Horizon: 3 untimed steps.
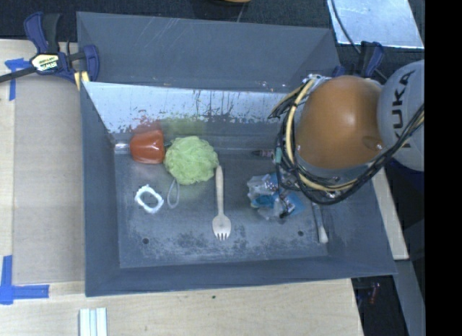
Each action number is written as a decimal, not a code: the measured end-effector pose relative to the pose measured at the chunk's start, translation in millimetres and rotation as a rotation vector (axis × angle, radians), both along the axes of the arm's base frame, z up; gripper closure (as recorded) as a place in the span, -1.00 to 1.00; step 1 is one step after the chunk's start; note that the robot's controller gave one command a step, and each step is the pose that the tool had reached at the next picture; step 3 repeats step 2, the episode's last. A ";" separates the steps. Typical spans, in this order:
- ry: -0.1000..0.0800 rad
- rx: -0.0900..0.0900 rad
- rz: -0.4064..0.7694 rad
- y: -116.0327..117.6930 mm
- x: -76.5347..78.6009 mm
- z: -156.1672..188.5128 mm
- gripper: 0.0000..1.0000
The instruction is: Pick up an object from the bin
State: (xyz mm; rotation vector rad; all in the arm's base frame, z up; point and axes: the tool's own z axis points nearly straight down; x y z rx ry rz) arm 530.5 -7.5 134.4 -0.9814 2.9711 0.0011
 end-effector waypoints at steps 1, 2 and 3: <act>0.003 0.001 -0.028 -13.7 -42.8 48.8 1.00; 0.002 0.003 -0.098 -2.7 -40.3 103.7 1.00; 0.002 0.003 -0.098 -2.7 -40.3 103.7 1.00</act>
Offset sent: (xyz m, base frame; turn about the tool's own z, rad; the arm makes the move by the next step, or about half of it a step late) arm -0.0349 0.0097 0.1517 0.1447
